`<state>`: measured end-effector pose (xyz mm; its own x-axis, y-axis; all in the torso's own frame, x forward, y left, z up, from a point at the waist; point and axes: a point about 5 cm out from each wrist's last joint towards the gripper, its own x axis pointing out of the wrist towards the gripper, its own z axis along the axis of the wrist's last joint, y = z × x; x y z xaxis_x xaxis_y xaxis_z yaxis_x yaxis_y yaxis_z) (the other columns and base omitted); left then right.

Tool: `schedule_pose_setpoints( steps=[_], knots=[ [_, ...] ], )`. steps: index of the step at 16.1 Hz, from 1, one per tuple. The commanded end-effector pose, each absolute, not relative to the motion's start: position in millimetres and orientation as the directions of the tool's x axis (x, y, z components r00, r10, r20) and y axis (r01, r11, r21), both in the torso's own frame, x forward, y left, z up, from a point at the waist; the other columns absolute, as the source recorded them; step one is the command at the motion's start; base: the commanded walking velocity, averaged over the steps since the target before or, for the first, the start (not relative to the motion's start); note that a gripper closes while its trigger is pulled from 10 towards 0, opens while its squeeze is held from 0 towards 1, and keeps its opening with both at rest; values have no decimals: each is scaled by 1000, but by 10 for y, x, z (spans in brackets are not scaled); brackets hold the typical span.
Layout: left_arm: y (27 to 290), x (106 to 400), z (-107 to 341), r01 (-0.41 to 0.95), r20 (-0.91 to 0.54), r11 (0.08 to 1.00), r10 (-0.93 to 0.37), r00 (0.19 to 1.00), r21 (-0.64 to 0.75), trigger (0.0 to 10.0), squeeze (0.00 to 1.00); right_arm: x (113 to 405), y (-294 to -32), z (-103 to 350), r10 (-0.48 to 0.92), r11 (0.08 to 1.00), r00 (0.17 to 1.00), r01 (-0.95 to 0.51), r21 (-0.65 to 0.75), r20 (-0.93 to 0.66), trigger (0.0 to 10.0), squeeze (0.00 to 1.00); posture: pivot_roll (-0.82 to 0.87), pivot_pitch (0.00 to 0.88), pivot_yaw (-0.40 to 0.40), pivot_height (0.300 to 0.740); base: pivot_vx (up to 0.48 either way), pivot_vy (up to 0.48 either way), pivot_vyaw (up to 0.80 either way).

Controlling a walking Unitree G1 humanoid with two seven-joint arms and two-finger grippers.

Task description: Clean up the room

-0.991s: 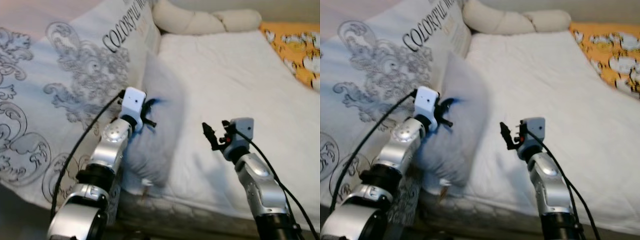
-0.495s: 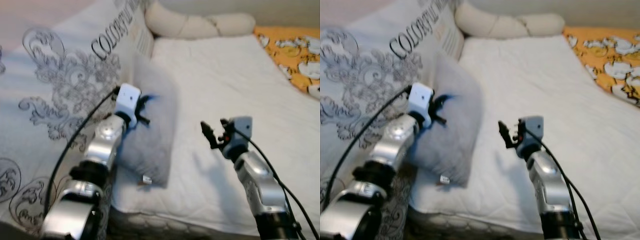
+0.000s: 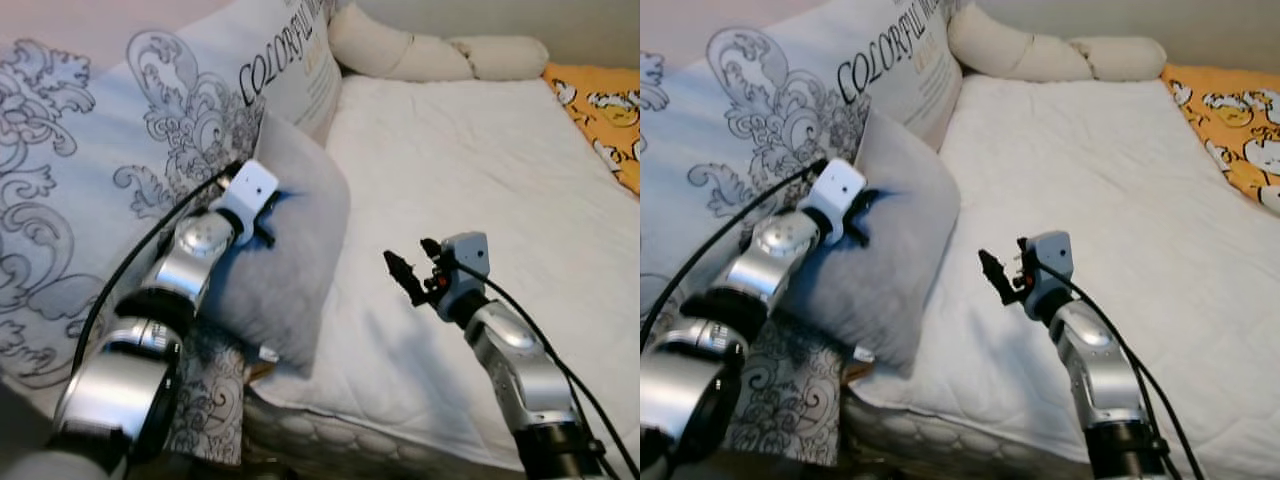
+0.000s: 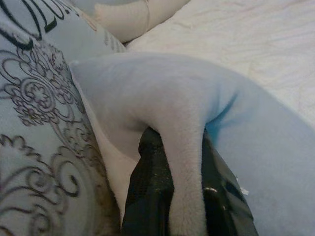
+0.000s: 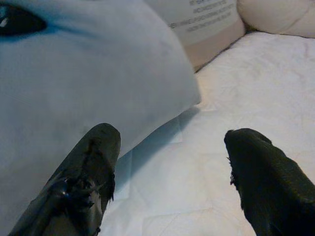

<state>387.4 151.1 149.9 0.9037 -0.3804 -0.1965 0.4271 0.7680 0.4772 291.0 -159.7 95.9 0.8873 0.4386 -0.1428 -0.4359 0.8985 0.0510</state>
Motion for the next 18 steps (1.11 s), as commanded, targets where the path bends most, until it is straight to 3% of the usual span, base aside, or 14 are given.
schedule_pose_setpoints(
  steps=[1, 8, 10, 12, 13, 18],
  knots=[
    [1494, 3957, 1723, 381, -120, 769, -376, 919, 513, 10000, 0, 2903, -1583, 1011, 470, 882, 872, -471, 26, -138, 10000, 0, 7, 0, 78, 740, 0, 0, 0],
    [1464, 3999, 1659, 385, -194, 649, -349, 917, 656, 10000, 0, 2722, -1530, 1067, 638, 769, 763, -638, 32, -107, 10000, 0, -18, 0, 97, 740, 0, 0, 0],
    [1496, 3991, 1606, 378, -223, 592, -319, 921, 712, 10000, 0, 2571, -1575, 1212, 748, 659, 664, -741, 131, -8, 10000, 0, -14, 0, 92, 740, 0, 0, 0],
    [1511, 3980, 1566, 404, -259, 571, -320, 911, 715, 10000, 0, 2515, -1614, 1223, 779, 622, 627, -770, 142, -12, 10000, 0, -13, 0, 91, 740, 0, 0, 0],
    [1523, 3975, 1551, 431, -285, 574, -331, 900, 696, 10000, 1000, 2478, -1648, 1195, 798, 601, 602, -785, 152, -44, 10000, 0, -10, 0, 89, 740, 0, 0, 0],
    [1532, 4014, 1737, 415, -211, 628, -375, 903, 659, 10000, 1000, 2514, -1689, 1208, 781, 619, 624, -765, 179, -35, 10000, 0, 4, 0, 90, 740, 0, 0, 0]
  ],
)
